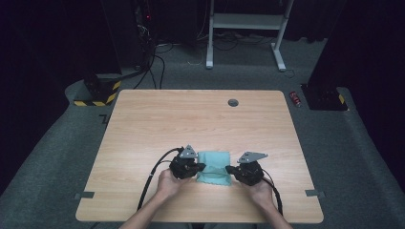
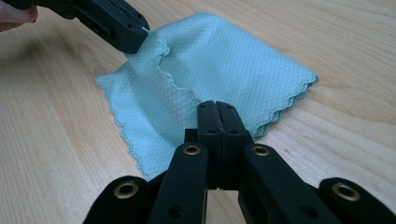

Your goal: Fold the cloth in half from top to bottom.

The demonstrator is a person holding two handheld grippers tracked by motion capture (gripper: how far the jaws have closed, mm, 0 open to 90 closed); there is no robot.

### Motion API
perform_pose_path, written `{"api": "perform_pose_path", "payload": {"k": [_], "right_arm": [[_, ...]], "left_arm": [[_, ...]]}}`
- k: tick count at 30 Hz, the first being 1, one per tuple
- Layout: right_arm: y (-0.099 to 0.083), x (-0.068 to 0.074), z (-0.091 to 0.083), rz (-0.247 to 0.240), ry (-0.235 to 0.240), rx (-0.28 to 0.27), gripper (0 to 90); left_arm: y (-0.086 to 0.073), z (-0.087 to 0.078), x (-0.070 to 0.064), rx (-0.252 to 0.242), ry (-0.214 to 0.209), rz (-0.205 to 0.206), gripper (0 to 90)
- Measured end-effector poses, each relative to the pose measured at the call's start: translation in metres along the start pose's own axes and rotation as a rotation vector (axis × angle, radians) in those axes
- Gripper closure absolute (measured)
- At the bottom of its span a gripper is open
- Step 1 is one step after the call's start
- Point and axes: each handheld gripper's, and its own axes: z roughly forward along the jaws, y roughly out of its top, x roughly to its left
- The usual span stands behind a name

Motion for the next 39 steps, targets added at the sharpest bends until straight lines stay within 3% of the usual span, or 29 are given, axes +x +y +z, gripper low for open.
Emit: {"api": "perform_pose_path", "payload": {"k": [13, 21, 27, 30, 33, 36, 39], "right_arm": [[-0.006, 0.007, 0.000, -0.019, 0.004, 0.013, 90.0], [-0.013, 0.010, 0.002, -0.012, 0.027, 0.029, 88.7], [-0.017, 0.013, -0.002, -0.012, 0.062, 0.039, 79.3], [-0.017, 0.013, -0.006, -0.011, 0.080, 0.034, 75.4], [-0.017, 0.013, -0.009, -0.006, 0.089, 0.026, 72.1], [-0.017, 0.012, -0.012, 0.012, 0.102, -0.002, 70.7], [-0.014, 0.012, -0.015, 0.030, 0.090, -0.026, 72.8]], "left_arm": [[-0.007, -0.003, -0.006, 0.010, 0.017, 0.031, 86.4], [-0.014, -0.008, -0.010, 0.028, 0.001, 0.036, 82.5], [-0.025, -0.015, -0.013, 0.053, -0.015, 0.027, 77.3], [-0.029, -0.020, -0.016, 0.076, -0.017, 0.029, 68.3], [-0.030, -0.027, -0.018, 0.064, -0.019, 0.023, 60.4], [-0.026, -0.036, -0.018, 0.013, -0.033, -0.009, 56.0], [-0.016, -0.036, -0.018, -0.011, -0.006, -0.036, 52.6]]}}
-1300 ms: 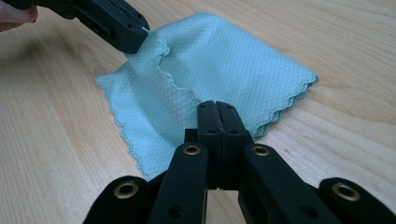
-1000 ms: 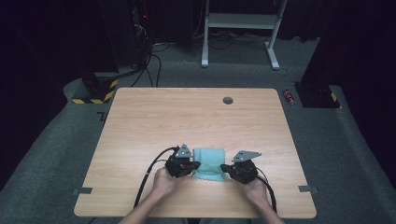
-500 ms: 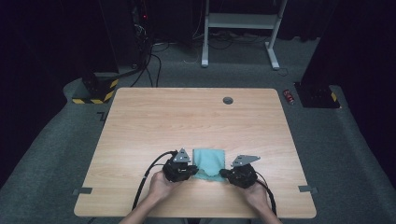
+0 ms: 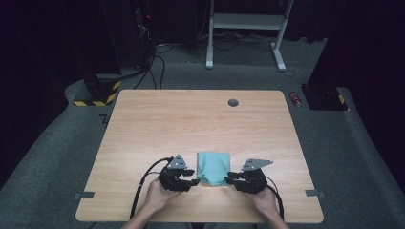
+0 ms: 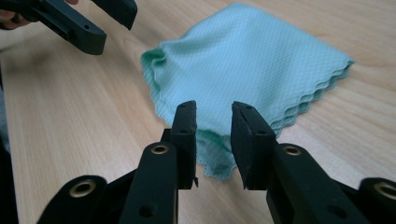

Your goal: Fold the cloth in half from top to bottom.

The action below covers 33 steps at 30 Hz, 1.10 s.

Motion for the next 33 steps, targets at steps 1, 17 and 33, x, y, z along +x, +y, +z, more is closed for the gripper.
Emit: {"api": "perform_pose_path", "payload": {"k": [1, 17, 33], "right_arm": [[0.002, 0.000, 0.000, 0.007, -0.019, -0.006, 73.8], [0.007, 0.007, 0.023, -0.026, -0.112, 0.054, 87.0], [0.006, 0.010, 0.016, -0.041, -0.107, 0.041, 82.9]], "left_arm": [[0.004, 0.002, 0.000, -0.002, 0.014, -0.005, 52.5], [0.014, 0.037, -0.005, 0.096, 0.097, -0.003, 52.7], [0.002, 0.012, -0.002, 0.024, 0.057, -0.017, 50.1]]}}
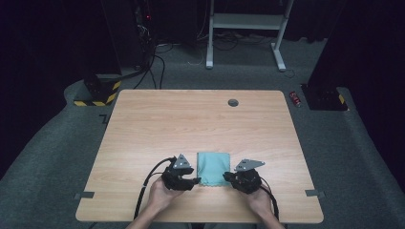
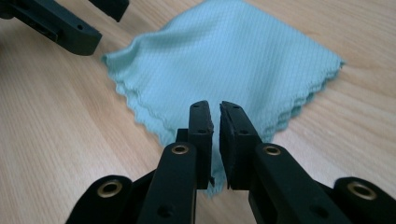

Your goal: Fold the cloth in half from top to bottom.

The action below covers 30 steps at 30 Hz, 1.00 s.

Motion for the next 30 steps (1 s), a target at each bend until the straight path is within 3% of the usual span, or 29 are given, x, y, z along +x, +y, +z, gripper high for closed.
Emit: {"api": "perform_pose_path", "payload": {"k": [4, 9, 14, 16, 19, 21, 24, 27, 30], "right_arm": [[0.005, 0.001, 0.007, 0.004, -0.001, -0.007, 83.0], [0.002, -0.002, 0.013, 0.006, -0.008, 0.017, 83.1], [-0.003, -0.005, 0.008, -0.012, -0.024, 0.044, 82.7], [-0.003, -0.006, 0.006, -0.007, -0.027, 0.041, 82.1], [0.000, -0.008, 0.004, 0.008, -0.024, 0.017, 81.9], [0.004, -0.009, 0.005, 0.011, -0.026, 0.002, 81.8], [0.011, -0.010, 0.010, 0.012, -0.037, -0.008, 81.9], [0.016, -0.013, 0.019, 0.031, -0.046, -0.016, 81.9], [0.015, -0.018, 0.027, 0.047, -0.057, 0.004, 81.9]], "left_arm": [[0.011, 0.013, -0.002, 0.009, 0.017, 0.021, 49.9], [0.003, 0.024, -0.002, 0.107, 0.058, 0.085, 50.1], [-0.013, 0.010, 0.009, 0.136, 0.072, 0.058, 48.8], [-0.014, 0.004, 0.013, 0.133, 0.076, 0.055, 48.5], [-0.009, -0.006, 0.018, 0.050, 0.057, 0.002, 48.2], [-0.001, -0.006, 0.019, 0.015, 0.063, -0.009, 48.0], [0.013, 0.006, 0.017, -0.013, 0.072, 0.015, 48.1], [0.021, 0.023, 0.016, -0.002, 0.062, 0.043, 48.8], [0.021, 0.037, 0.018, 0.025, 0.084, 0.050, 49.2]]}}
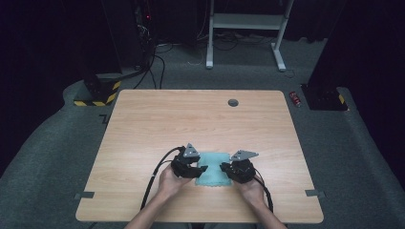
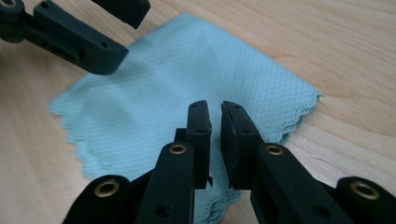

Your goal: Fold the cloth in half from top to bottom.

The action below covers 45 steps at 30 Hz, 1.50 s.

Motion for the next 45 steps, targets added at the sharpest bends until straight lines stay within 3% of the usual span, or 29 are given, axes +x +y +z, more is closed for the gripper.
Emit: {"api": "perform_pose_path", "payload": {"k": [3, 6, 13, 16, 19, 23, 29, 35, 45], "right_arm": [[-0.001, -0.007, 0.000, 0.028, -0.003, 0.001, 81.1], [-0.003, -0.013, -0.003, 0.044, -0.006, 0.007, 79.1], [0.015, -0.014, -0.007, 0.032, -0.020, -0.044, 71.9], [0.022, -0.016, -0.001, 0.040, -0.029, -0.048, 71.9], [0.023, -0.021, 0.008, 0.082, -0.034, -0.038, 72.1], [0.019, -0.028, 0.016, 0.097, -0.053, 0.000, 71.3], [0.014, -0.033, 0.006, 0.115, -0.065, -0.026, 66.0], [0.007, -0.035, -0.011, 0.114, -0.085, -0.054, 64.1], [-0.002, -0.041, -0.036, 0.126, -0.106, -0.098, 62.0]], "left_arm": [[-0.005, 0.004, 0.010, 0.045, 0.022, -0.012, 49.0], [-0.010, 0.000, 0.019, 0.043, 0.025, -0.044, 48.9], [0.002, -0.001, 0.018, -0.049, 0.000, -0.075, 49.2], [0.007, 0.008, 0.016, -0.040, -0.005, -0.072, 49.1], [0.008, 0.017, 0.016, -0.015, 0.012, -0.054, 49.2], [0.004, 0.020, 0.025, 0.015, 0.037, -0.058, 49.6], [-0.007, 0.003, 0.036, -0.016, 0.055, -0.109, 48.7], [-0.017, -0.016, 0.043, -0.031, 0.080, -0.116, 47.0], [-0.032, -0.049, 0.053, -0.142, 0.102, -0.200, 45.2]]}}
